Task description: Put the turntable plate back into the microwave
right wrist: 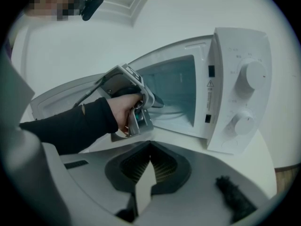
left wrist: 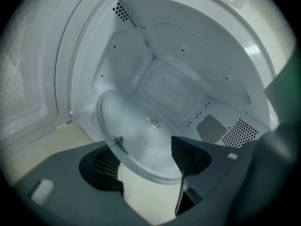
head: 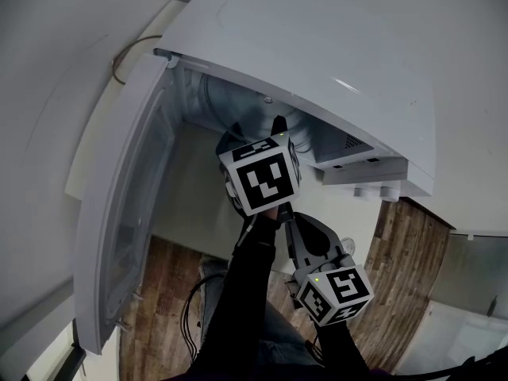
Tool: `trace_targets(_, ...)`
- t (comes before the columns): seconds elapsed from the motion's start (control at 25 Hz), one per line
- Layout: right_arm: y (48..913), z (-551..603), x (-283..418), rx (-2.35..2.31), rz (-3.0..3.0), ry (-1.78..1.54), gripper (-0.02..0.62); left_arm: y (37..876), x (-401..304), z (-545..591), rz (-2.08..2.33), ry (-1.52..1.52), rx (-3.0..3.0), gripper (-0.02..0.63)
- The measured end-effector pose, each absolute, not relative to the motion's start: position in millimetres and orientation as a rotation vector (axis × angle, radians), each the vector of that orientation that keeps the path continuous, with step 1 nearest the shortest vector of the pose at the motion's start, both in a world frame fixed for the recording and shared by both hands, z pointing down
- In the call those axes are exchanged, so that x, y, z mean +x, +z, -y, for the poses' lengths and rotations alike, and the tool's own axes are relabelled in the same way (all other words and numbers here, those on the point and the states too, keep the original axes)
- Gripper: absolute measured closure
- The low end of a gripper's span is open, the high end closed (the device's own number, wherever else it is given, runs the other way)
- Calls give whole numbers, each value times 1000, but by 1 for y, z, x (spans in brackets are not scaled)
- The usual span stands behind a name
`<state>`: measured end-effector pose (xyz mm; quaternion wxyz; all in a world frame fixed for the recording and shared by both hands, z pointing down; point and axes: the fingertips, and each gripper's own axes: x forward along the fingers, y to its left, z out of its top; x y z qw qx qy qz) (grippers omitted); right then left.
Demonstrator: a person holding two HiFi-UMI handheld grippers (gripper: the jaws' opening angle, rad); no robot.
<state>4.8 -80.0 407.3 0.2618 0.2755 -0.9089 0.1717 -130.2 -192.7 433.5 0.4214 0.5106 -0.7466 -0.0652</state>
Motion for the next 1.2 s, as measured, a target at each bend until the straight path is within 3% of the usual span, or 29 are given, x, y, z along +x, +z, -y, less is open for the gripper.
trace_targets(0.44, 409, 82, 5, 758, 2457, 473, 588, 434, -128, 185, 1810, -187, 1283, 275)
trace_targets(0.72, 407, 86, 1, 762, 2468, 470, 588, 444, -124, 175, 1578, -423, 1201, 261)
trace_targets(0.92, 409, 87, -2, 755, 2466, 467, 588, 456, -119, 170, 1574, -408, 1215, 264)
trace_targets(1.0, 409, 87, -3, 754, 2463, 469, 588, 457, -118, 168, 1578, -397, 1226, 281)
trace_targets(1.12, 410, 87, -3, 752, 2462, 473, 588, 462, -118, 159, 1599, -395, 1214, 415)
trace_targets(1.2, 409, 86, -5, 746, 2462, 471, 588, 462, -118, 153, 1616, -434, 1213, 447)
